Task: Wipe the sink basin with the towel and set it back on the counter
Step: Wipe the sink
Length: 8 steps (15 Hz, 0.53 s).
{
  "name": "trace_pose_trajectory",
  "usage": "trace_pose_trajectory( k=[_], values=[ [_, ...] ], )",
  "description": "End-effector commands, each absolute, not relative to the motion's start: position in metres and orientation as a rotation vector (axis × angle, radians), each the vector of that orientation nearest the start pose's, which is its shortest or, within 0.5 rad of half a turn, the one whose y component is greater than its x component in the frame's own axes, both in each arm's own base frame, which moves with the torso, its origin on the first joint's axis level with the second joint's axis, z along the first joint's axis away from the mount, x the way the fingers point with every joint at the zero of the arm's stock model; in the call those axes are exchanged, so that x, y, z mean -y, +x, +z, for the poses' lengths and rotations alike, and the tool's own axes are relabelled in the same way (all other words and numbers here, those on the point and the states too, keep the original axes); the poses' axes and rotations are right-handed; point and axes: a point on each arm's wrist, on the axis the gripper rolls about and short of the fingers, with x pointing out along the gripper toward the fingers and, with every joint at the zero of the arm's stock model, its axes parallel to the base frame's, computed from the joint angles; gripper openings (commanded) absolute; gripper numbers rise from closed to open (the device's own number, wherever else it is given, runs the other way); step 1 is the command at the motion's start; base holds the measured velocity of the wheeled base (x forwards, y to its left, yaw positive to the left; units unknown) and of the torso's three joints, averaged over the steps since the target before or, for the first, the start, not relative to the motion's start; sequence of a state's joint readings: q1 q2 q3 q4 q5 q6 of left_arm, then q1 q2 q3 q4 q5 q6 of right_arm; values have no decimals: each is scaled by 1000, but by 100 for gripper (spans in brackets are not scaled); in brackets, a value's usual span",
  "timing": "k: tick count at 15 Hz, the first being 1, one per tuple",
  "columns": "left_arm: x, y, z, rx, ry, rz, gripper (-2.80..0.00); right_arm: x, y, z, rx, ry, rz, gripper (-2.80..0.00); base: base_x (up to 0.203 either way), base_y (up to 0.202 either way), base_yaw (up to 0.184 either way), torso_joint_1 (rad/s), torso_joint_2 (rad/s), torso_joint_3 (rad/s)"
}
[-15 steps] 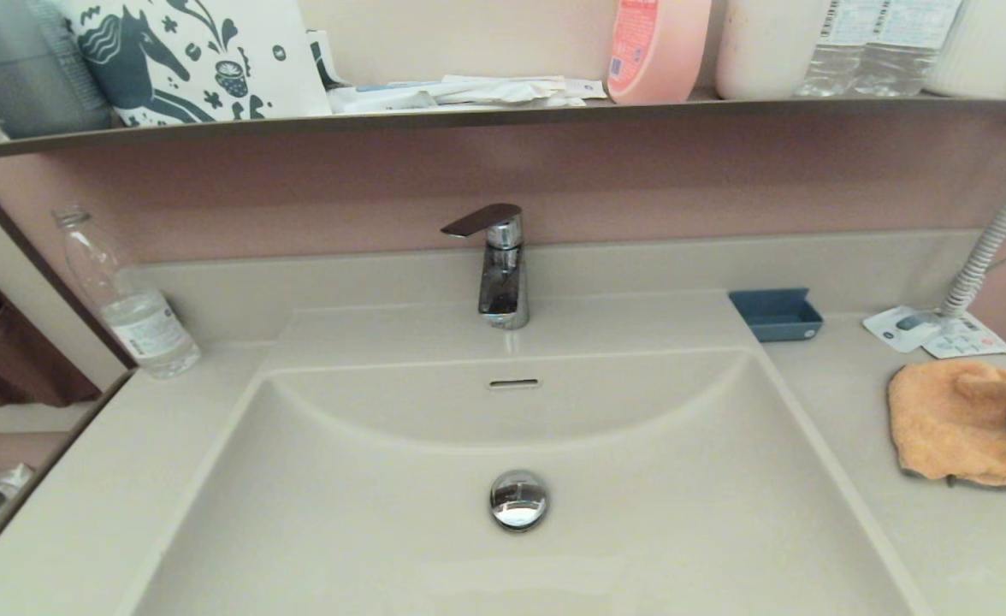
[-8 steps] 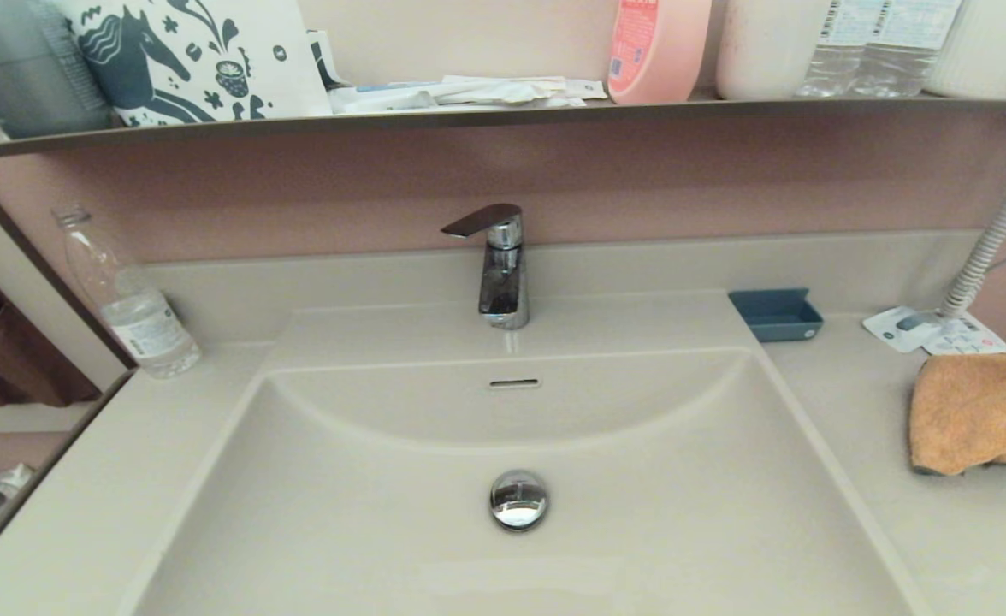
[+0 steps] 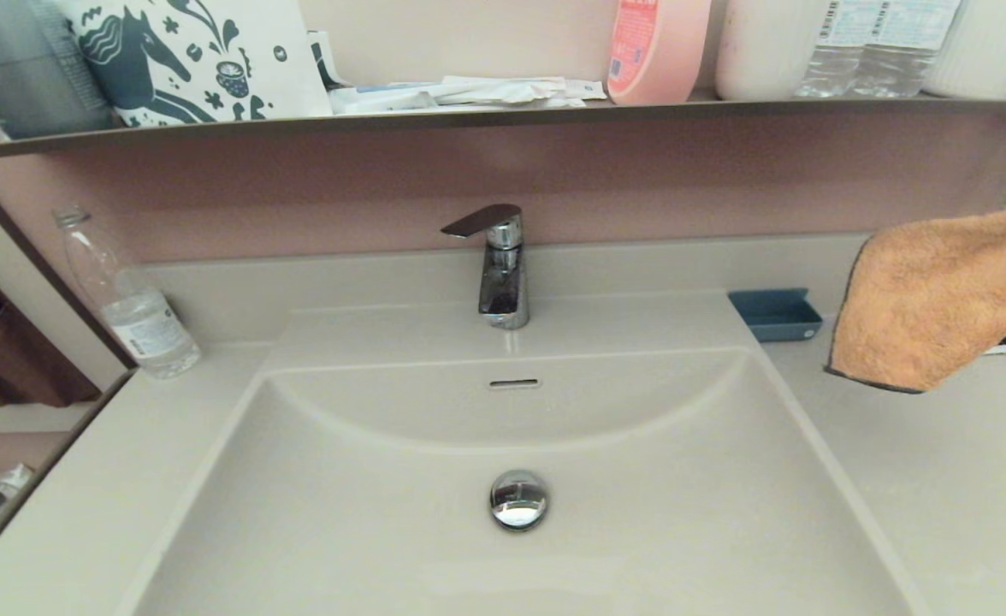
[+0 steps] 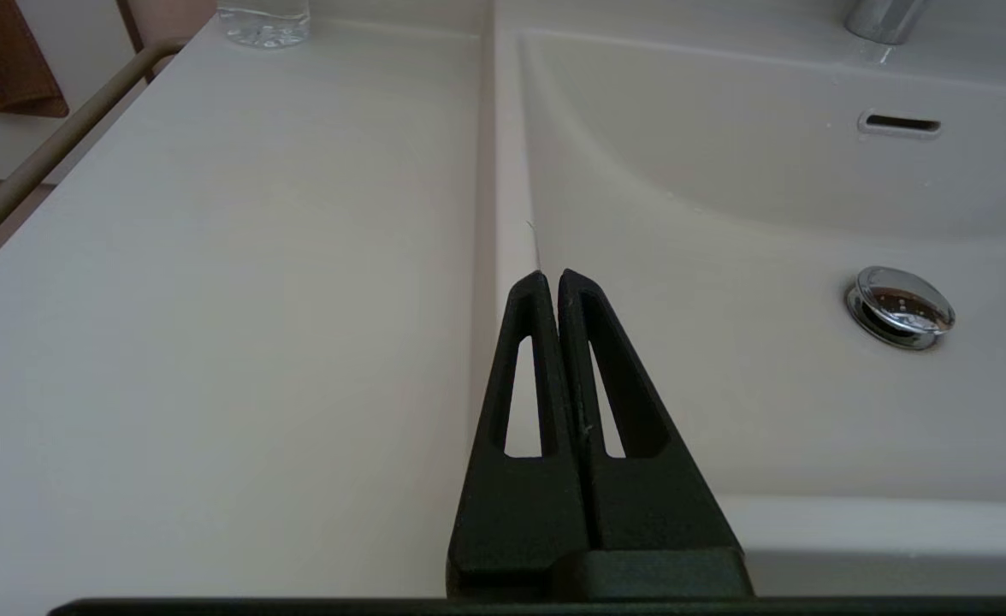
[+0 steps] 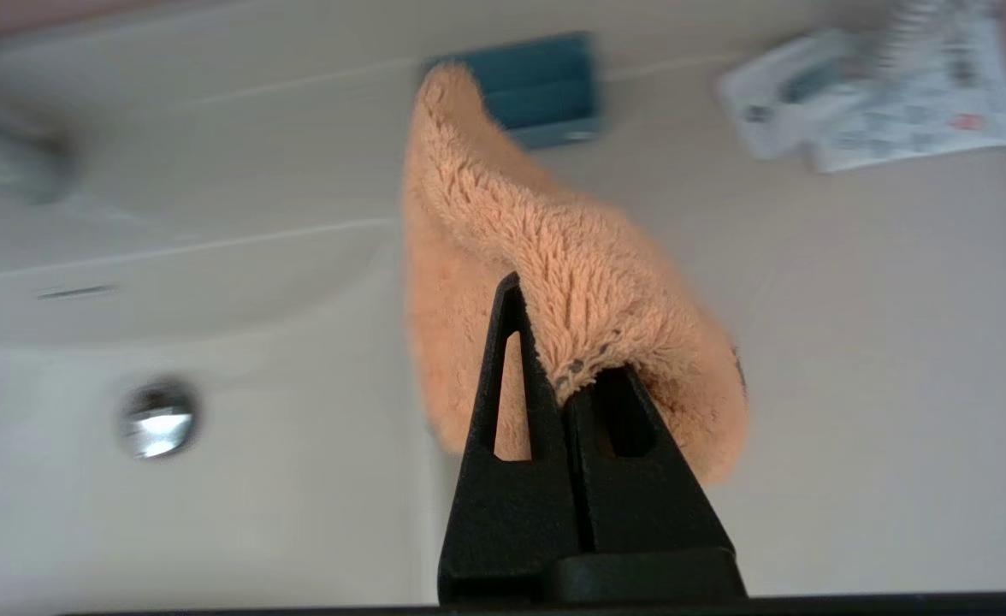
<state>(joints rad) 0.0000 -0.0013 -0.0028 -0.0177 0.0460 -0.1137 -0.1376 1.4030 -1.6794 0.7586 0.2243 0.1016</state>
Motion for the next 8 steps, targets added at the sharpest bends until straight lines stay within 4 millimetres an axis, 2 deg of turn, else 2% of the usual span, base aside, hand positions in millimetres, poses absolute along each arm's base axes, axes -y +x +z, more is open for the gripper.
trace_pose_trajectory(
  k=[1,5,7,8],
  values=[
    [-1,-23,78,23,-114,45,-280,0,175,381,-441,183,125,-280,0,0,0,0,0,0],
    [-1,-23,78,24,-115,45,-280,-55,169,382,-482,223,247,-280,0,0,0,0,0,0],
    [-1,-23,78,24,-114,45,-280,-89,173,373,-547,255,290,-280,0,0,0,0,0,0],
    [-1,-23,78,23,-114,45,-280,-105,182,364,-599,267,287,-280,0,0,0,0,0,0]
  ],
)
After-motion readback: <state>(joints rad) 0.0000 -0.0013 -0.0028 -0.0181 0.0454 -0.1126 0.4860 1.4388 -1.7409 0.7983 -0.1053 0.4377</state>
